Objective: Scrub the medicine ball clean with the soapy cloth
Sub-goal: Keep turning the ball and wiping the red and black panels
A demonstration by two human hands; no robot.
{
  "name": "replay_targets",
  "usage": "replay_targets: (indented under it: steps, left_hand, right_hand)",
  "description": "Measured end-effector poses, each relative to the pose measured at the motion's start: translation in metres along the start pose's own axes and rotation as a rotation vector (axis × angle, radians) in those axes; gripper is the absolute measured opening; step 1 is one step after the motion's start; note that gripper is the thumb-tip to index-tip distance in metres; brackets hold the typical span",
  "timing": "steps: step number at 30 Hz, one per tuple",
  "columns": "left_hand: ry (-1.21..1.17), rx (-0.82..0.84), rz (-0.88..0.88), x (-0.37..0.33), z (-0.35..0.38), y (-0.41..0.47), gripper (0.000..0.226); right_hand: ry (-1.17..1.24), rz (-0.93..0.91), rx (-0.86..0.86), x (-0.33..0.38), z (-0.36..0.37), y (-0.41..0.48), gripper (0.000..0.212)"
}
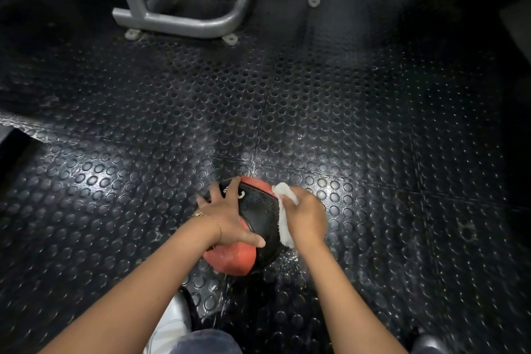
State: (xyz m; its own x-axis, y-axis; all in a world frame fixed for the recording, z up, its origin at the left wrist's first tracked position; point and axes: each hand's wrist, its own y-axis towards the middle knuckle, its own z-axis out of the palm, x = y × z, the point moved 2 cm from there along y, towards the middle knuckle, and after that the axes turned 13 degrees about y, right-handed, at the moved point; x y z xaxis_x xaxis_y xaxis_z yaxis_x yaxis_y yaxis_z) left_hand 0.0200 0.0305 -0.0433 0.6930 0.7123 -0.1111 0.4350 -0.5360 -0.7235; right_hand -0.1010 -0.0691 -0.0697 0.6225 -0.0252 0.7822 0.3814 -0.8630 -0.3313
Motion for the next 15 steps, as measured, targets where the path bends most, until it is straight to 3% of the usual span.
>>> replay_targets:
  steps: [6, 12, 15]
  left_hand:
    - [-0.003, -0.001, 0.003, 0.003, -0.002, 0.001, 0.133]
    - [-0.017, 0.016, 0.005, 0.001, -0.003, 0.001, 0.133]
    - [-0.013, 0.017, 0.008, 0.000, -0.005, 0.002, 0.134]
  right_hand:
    - [0.002, -0.133, 0.008, 0.003, 0.001, -0.023, 0.025]
    - [0.032, 0.005, -0.068, -0.017, 0.000, -0.009, 0.024]
    - [0.127, -0.017, -0.069, -0.013, -0.005, -0.011, 0.020]
